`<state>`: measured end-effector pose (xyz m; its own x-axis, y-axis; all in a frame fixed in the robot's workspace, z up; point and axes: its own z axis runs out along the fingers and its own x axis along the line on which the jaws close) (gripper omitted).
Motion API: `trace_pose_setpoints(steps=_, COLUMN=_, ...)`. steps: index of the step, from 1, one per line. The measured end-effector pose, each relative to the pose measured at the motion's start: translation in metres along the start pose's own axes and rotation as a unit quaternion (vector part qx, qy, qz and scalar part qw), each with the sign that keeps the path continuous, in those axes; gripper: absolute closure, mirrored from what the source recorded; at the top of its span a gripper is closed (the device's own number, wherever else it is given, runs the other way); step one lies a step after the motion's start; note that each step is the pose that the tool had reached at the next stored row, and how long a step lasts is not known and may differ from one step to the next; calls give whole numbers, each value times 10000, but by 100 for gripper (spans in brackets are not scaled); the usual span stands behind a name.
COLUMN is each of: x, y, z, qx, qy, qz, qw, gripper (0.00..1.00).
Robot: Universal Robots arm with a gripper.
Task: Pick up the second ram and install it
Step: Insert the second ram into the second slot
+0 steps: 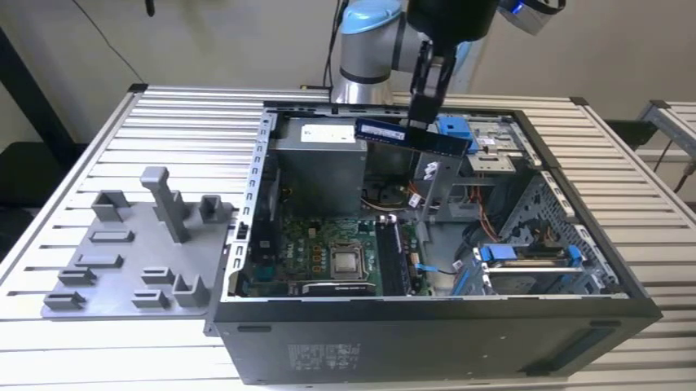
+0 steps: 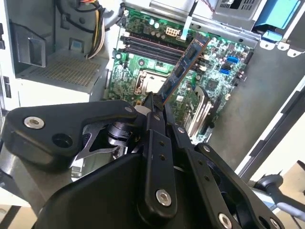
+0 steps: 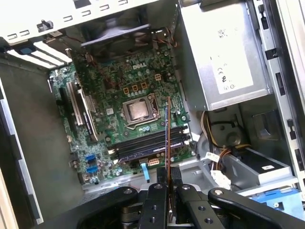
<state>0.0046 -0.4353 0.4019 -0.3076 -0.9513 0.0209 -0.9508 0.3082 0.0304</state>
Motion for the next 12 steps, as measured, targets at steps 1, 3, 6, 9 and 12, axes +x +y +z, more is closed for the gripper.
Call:
trace_pose_setpoints(steps=1, x=0, y=0, z=0, qx=0, qy=-1, qz=31, qw=10000, gripper=86)
trace_pose_setpoints(steps=3, x=0, y=0, z=0, qx=-2, qy=-3, qz=100, qw=9999, gripper=86)
trace_pose_setpoints(steps=6, x=0, y=0, z=0, qx=-4, qy=-6, qz=213, qw=9998, gripper=86)
trace_pose_setpoints(steps=9, x=0, y=0, z=0, qx=-7, qy=-10, qz=338, qw=9994, gripper=86)
trace_pose_setpoints(steps=12, x=0, y=0, z=1, qx=-10, qy=-14, qz=474, qw=9989, gripper=86)
